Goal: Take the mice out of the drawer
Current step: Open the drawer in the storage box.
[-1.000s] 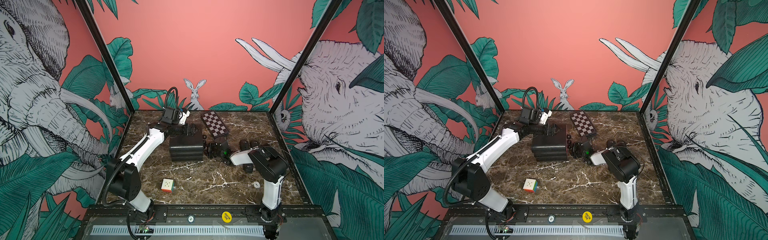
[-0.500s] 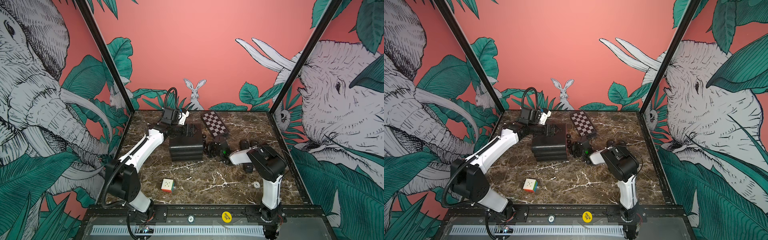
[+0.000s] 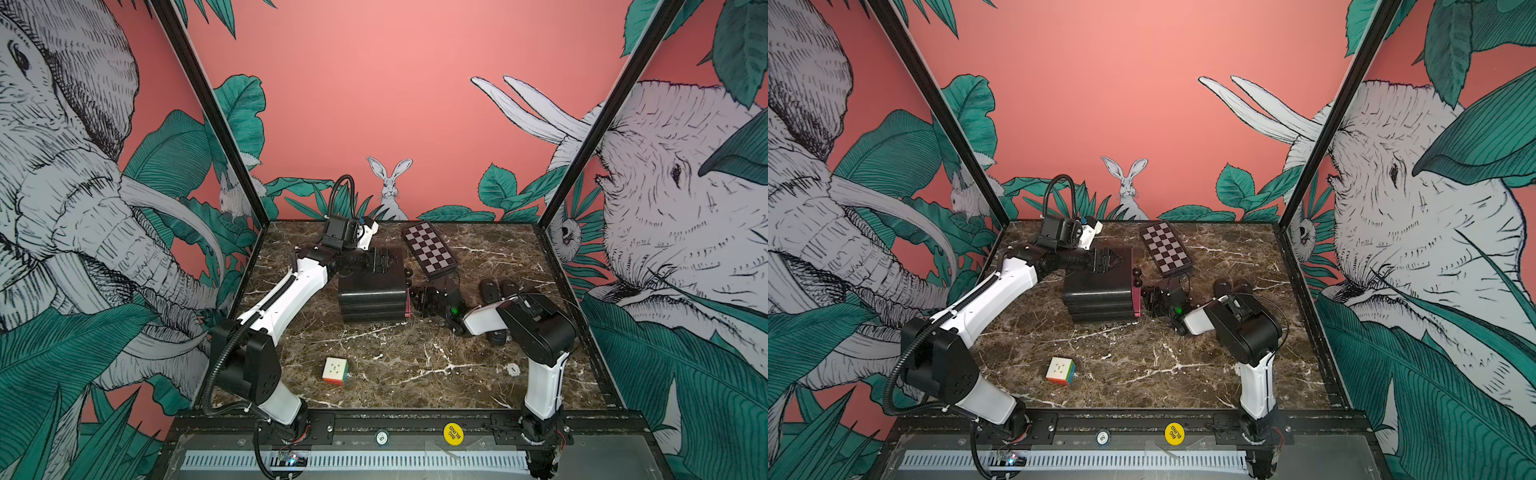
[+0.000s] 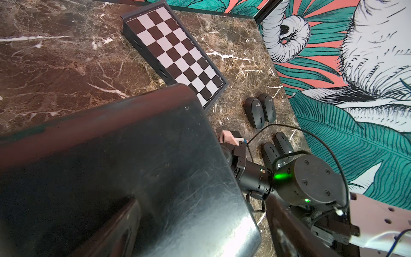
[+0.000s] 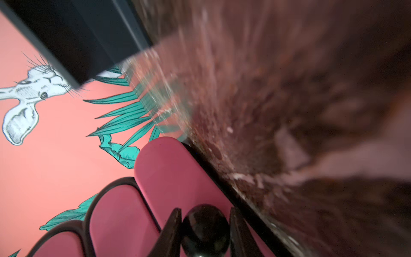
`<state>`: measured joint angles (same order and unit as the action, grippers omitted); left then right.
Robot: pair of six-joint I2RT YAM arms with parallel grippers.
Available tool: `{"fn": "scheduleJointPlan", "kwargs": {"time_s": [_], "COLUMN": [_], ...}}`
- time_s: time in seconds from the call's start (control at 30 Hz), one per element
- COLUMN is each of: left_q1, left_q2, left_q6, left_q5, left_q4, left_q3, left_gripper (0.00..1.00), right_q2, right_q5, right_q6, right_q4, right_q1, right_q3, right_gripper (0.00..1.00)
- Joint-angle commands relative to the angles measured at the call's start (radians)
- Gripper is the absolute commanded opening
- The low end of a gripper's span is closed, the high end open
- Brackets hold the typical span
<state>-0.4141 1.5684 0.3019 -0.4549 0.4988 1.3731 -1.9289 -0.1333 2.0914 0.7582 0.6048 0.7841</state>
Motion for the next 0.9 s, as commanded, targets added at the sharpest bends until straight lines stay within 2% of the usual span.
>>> {"fn": "scheduleJointPlan", "kwargs": {"time_s": [0.0,0.5,0.87], "left_q1": [-0.002,-0.003,-0.002], "left_q2": [0.012,0.014,0.021], "left_q6": [0.002,0.006,0.009], "left_q5": [0.033,0.043,0.048], "left_q4": [0.142,0.139,0.136], "left_q3": [-0.042,-0.042,-0.04], "left_gripper": [0.91,0.91,0.91], "right_q2": [0.057,0.182,0.255], "right_q5": [0.02,0.028,0.009], "right_q6": [0.156,0.112,0.015], "right_q4": [0.003,-0.051,-0.219], "right_q1": [-0.032,-0.145,-0.209], "right_q3": [-0.047,-0.19,-0.21], "right_gripper": [0.29,0.29,0.3]}}
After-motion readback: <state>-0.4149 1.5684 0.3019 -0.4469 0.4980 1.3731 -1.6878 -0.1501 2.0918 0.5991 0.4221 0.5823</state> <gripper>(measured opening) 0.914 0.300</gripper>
